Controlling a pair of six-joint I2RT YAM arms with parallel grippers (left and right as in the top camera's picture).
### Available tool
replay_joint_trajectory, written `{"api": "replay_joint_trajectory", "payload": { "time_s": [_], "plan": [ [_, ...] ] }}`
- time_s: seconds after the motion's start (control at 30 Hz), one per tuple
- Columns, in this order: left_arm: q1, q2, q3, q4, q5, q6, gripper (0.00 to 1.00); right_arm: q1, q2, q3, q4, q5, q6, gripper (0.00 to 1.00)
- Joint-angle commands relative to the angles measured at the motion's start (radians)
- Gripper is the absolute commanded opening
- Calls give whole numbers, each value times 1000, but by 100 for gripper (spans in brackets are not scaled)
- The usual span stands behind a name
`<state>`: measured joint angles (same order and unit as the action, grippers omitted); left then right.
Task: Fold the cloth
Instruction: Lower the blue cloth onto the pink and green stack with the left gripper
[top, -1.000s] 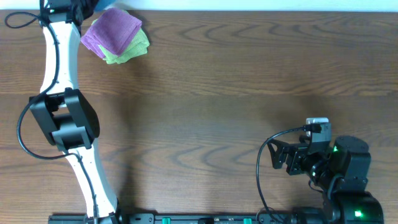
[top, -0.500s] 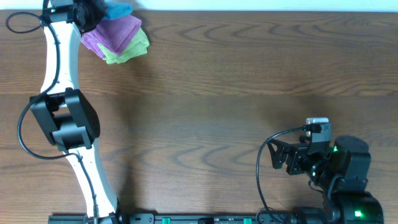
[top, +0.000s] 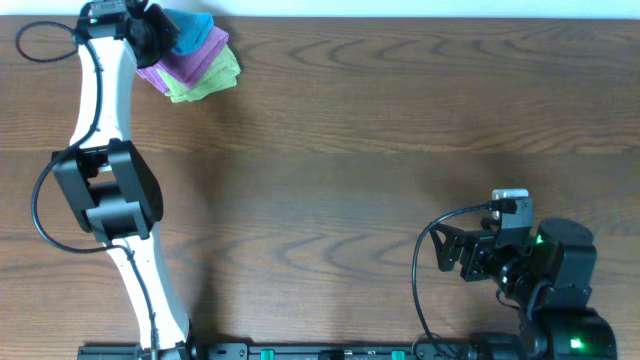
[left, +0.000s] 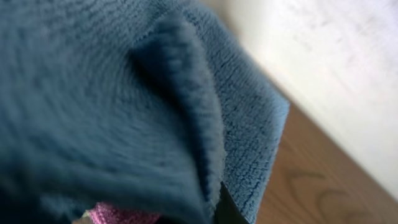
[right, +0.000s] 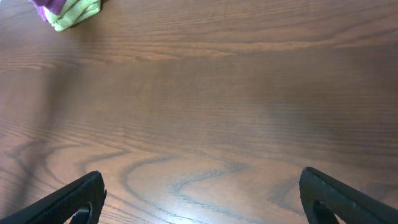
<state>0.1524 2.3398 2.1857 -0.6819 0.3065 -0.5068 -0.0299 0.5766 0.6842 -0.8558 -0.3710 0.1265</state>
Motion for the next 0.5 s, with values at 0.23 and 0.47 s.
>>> {"api": "replay_joint_trajectory", "payload": {
  "time_s": [0.23,0.47],
  "plan": [
    [-9,-5,-39,0,-56,29,6,-10,-2,-4,-2,-11,15,99],
    [-9,-5,-64,-19,-55,42,12,-10,-2,-4,-2,-11,15,99]
  ]
}}
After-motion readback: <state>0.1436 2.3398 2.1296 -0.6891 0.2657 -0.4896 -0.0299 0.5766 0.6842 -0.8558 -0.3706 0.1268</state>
